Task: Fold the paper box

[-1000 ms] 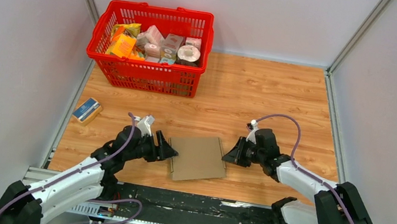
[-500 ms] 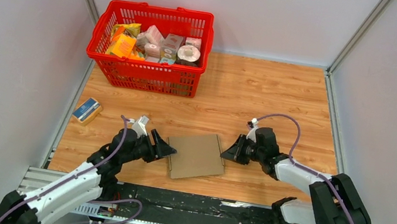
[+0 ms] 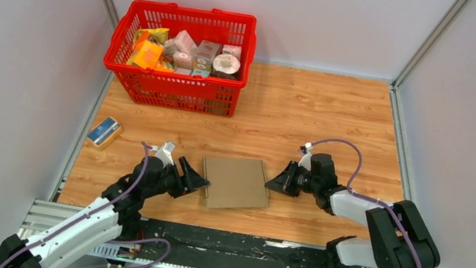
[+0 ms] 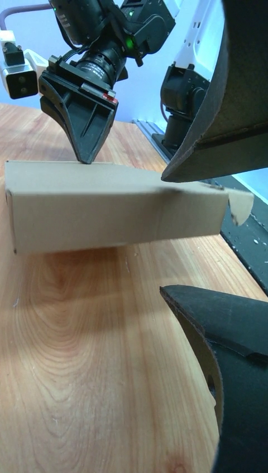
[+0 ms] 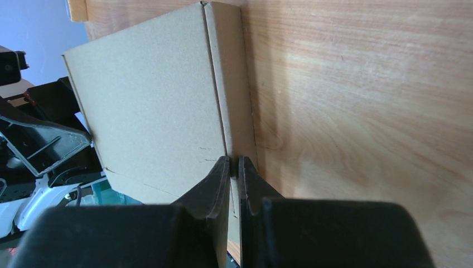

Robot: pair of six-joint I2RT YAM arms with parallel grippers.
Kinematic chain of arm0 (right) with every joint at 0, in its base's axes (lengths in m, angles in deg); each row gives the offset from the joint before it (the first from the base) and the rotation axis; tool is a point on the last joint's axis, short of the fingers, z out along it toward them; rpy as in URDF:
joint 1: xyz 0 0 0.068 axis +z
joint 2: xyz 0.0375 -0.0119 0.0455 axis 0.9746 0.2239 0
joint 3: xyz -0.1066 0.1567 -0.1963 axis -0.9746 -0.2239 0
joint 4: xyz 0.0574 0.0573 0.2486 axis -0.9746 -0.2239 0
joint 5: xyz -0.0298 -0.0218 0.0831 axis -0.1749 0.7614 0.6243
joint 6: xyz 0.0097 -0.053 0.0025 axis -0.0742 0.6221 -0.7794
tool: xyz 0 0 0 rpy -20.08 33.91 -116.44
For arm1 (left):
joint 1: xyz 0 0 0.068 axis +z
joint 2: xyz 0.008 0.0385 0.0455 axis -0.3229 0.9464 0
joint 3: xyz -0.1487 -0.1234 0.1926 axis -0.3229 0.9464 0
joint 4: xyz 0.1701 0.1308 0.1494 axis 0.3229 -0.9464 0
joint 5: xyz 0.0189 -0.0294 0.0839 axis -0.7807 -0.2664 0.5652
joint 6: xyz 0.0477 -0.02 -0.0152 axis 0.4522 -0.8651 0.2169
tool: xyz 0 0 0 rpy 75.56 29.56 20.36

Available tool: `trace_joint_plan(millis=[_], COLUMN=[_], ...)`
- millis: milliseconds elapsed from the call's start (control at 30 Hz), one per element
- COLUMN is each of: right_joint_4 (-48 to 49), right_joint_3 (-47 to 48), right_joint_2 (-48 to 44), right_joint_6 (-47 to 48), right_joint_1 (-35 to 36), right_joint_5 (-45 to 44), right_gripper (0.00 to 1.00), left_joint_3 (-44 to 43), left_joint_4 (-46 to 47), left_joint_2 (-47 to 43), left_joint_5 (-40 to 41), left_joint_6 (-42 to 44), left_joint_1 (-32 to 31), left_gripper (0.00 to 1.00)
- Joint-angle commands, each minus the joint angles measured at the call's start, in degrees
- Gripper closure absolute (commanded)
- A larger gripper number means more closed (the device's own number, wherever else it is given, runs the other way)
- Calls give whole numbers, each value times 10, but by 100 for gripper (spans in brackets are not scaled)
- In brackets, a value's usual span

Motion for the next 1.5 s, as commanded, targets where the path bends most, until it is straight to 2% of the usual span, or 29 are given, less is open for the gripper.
trace_joint_plan(millis=[0, 200, 367, 533, 600, 667, 700, 767, 800, 867, 900, 967, 1000, 1033, 1100, 1133, 1200, 1233, 1300, 1333, 1400, 1467], right_joint_4=[-25, -18, -7, 16, 8, -7, -28, -58, -100, -142, -196, -245, -296, -317, -339, -341, -336, -331, -290, -265, -207, -186], right_joint_3=[-24, -19, -17, -16, -9, 2, 6, 16, 28, 45, 66, 90, 109, 140, 169, 190, 204, 209, 207, 200, 189, 201], right_joint_2=[35, 43, 55, 68, 70, 60, 54, 23, 9, -45, -66, -129, -148, -185, -214, -231, -242, -246, -249, -242, -205, -168], right_joint_6=[20, 20, 16, 9, 12, 20, 23, 37, 43, 61, 69, 108, 123, 142, 202, 226, 299, 320, 397, 434, 484, 525], right_joint_1=[-5, -6, -6, -6, -6, -6, -6, -6, -5, -3, 0, 25, 43, 90, 151, 223, 301, 387, 476, 552, 608, 614], right_joint_5=[-38, -31, -21, -2, 1, 5, 5, 1, -4, -24, -38, -98, -130, -202, -254, -304, -357, -432, -521, -595, -642, -668], right_gripper=[91, 91, 91, 90, 88, 79, 66, 54, 45, 34, 24, 17, 10, 6, 0, 0, 0, 0, 0, 0, 0, 0], left_joint_3=[8, 12, 0, -11, -13, -17, -20, -34, -38, -48, -50, -54, -56, -58, -75, -84, -114, -122, -151, -180, -209, -242], left_joint_4=[85, 168, 202, 214, 210, 191, 163, 113, 67, 10, -31, -60, -83, -93, -116, -126, -136, -126, -107, -108, -120, -149], left_joint_2=[41, 114, 147, 172, 166, 155, 134, 105, 75, 44, 17, -6, -22, -26, -21, -12, 28, 48, 110, 130, 183, 211], left_joint_5=[-11, -33, -32, -27, -25, -17, -13, 7, 14, 33, 38, 38, 33, 28, 8, 3, -29, -47, -113, -133, -191, -227], left_joint_6=[-15, -32, -43, -57, -63, -71, -72, -77, -78, -90, -92, -106, -109, -116, -111, -107, -107, -109, -104, -98, -69, -60], left_joint_1=[-1, -3, -12, -27, -28, -27, -28, -27, -27, -26, -24, -15, -10, -5, 9, 14, 31, 39, 57, 71, 86, 96], left_gripper=[25, 25, 32, 46, 58, 66, 68, 72, 72, 73, 73, 74, 74, 74, 76, 76, 76, 76, 81, 83, 88, 89])
